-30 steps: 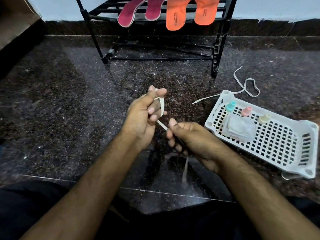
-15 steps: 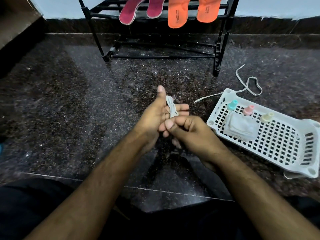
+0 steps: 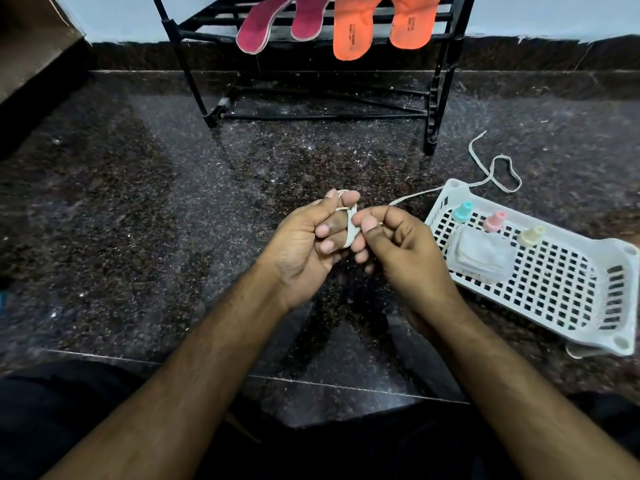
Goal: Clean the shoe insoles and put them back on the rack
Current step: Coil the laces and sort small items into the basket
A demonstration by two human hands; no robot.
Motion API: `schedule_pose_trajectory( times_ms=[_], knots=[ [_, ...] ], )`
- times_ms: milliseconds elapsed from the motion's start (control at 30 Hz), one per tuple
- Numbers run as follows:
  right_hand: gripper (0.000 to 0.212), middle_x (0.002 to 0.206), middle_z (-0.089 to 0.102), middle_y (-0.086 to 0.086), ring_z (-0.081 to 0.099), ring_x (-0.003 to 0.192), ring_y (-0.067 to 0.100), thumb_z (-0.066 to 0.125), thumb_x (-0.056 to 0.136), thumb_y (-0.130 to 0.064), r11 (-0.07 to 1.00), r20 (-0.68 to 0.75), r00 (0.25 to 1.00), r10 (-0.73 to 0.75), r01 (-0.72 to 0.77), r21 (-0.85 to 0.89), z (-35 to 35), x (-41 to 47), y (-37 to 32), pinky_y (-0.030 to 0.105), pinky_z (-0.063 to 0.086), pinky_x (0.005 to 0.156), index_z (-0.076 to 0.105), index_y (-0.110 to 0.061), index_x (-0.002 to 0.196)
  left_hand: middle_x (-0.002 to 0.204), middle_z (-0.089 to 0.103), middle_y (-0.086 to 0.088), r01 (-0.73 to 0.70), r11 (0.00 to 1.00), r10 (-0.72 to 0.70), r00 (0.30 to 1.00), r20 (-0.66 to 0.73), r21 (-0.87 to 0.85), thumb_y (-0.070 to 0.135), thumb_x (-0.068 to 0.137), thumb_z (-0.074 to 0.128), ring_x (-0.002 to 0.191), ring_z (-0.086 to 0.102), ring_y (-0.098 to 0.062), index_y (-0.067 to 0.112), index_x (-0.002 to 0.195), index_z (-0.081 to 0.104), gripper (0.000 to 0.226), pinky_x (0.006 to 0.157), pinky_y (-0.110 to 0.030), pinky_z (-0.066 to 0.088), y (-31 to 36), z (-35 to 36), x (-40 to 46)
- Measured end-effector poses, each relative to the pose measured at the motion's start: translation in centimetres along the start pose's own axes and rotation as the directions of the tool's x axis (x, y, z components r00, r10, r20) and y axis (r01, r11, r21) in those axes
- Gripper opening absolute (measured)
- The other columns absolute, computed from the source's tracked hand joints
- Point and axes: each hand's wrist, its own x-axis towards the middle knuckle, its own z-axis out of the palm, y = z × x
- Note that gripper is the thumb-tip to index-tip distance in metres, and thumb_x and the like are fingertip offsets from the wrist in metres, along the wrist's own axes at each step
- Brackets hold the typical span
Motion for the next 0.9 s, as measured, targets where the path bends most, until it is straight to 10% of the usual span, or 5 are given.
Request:
schedule_pose_trajectory(
  times_ms=[400,667,900],
  knots=[
    [0.022,0.061,0.053,-0.004,0.045,0.056,0.004,0.060,0.097,-0.019,0.928,-0.005,0.983,0.185,-0.173,0.331,0.1,0.1,0.1,0.019,0.041,0.057,0.065,-0.006,0.113,0.050,0.031,0.011,0.035,0.991,-0.005,0.976,0.216,-0.133,0.030,0.109,0.036,0.041,0.031,-0.003,0.016,0.095,0.058,0.030,0.072,-0.032,0.034,-0.5,0.0,0.1],
    [0.028,0.085,0.069,0.024,0.052,0.071,0.013,0.061,0.097,-0.024,0.968,0.048,0.989,0.140,-0.147,0.203,-1.0,-0.5,-0.1,0.020,0.040,0.066,0.075,0.000,0.102,0.048,0.030,0.011,0.010,0.998,0.002,0.985,0.175,-0.064,0.028,0.108,0.037,0.040,0.029,-0.004,0.015,0.091,0.057,0.029,0.070,-0.025,0.038,-0.8,0.5,0.0],
    [0.018,0.091,0.077,0.009,0.070,0.093,0.014,0.065,0.095,-0.020,1.000,0.004,1.000,-0.019,0.019,0.022,-1.0,-1.0,-0.8,0.023,0.053,0.087,0.078,-0.007,0.098,0.048,0.029,0.010,-0.016,1.000,0.017,0.993,0.118,-0.013,0.028,0.108,0.038,0.040,0.027,-0.004,0.015,0.088,0.054,0.028,0.047,-0.015,0.028,-0.8,0.9,0.1]
  ],
)
